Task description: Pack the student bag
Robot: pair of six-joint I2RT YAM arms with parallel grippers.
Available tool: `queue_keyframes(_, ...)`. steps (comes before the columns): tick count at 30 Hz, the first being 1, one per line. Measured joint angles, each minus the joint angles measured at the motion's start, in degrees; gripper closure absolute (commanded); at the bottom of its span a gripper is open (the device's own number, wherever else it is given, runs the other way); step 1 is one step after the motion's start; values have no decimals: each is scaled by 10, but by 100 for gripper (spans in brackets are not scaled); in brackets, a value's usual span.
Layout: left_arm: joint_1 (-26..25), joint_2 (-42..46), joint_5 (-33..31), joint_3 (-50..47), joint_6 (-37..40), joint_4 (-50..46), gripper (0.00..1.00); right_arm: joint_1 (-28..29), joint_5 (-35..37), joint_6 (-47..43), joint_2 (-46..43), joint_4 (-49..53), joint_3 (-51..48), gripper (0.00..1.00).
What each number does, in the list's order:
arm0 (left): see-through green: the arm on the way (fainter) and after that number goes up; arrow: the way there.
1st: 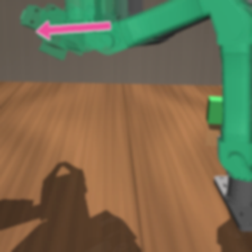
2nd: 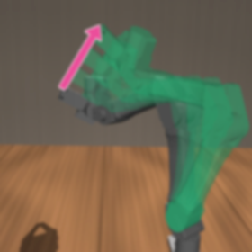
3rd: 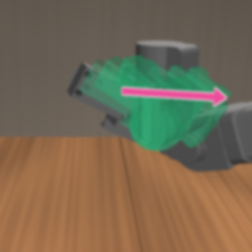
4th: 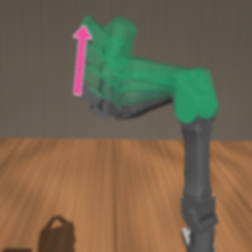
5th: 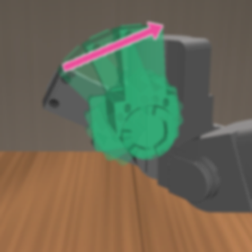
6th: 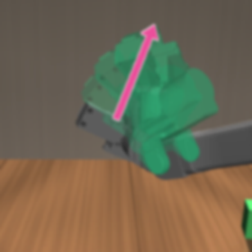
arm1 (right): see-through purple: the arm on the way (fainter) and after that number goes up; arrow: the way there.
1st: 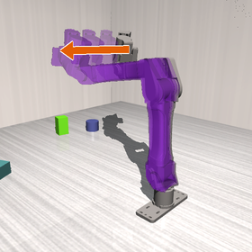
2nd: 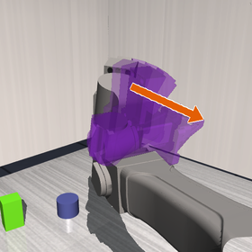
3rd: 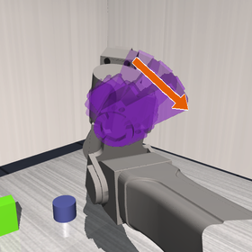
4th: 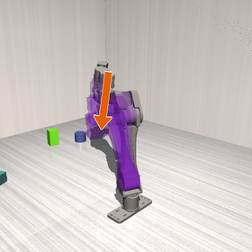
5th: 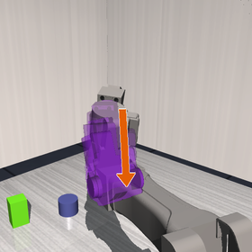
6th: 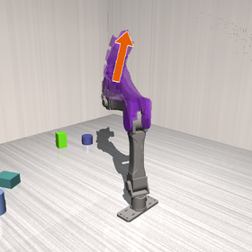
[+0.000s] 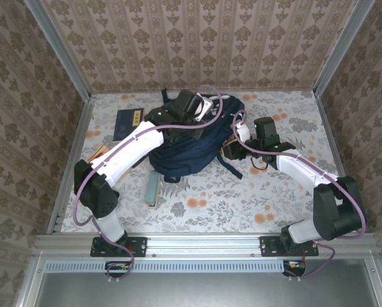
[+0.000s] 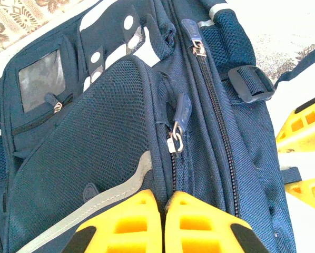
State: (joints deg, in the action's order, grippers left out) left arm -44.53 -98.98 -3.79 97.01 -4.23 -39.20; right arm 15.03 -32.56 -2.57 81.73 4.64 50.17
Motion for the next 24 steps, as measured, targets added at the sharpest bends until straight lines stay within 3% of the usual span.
queue_keyframes(7,4,12,5,-5,0,5,100,0,-4,11,5,-1,2,46)
queue_keyframes(10,5,12,8,-6,0,7,100,0,-9,11,18,-1,7,51)
queue_keyframes(17,8,12,18,-8,0,8,100,0,-25,8,48,-1,23,54)
queue_keyframes(24,11,12,26,-10,0,15,100,0,-46,-9,65,-7,39,74)
